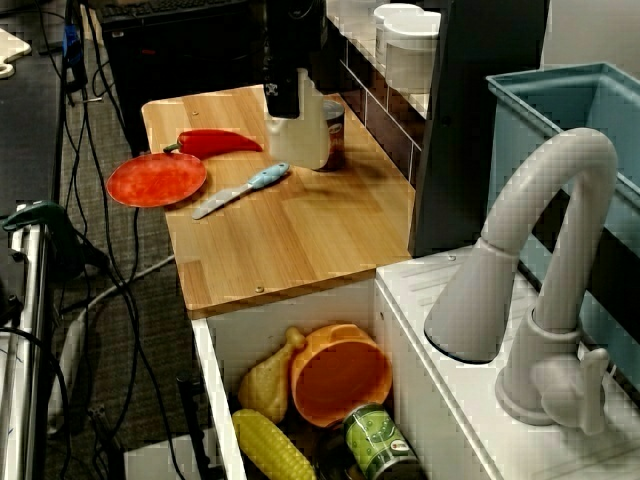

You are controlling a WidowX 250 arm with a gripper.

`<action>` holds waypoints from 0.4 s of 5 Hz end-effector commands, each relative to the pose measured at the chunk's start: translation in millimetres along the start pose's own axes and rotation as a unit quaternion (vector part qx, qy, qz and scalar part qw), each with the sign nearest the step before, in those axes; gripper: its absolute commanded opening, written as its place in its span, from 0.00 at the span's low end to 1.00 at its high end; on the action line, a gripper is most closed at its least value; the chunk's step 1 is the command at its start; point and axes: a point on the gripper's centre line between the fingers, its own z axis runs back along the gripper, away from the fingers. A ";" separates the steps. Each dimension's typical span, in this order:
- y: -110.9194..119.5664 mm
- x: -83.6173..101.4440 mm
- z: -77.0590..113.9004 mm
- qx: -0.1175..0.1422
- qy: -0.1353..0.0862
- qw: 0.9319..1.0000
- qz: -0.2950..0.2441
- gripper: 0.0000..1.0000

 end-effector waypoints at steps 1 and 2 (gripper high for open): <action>-9.5 3.2 6.4 0.024 -0.023 0.999 -0.008 0.00; -14.5 4.7 -1.8 0.025 -0.020 0.999 -0.012 0.00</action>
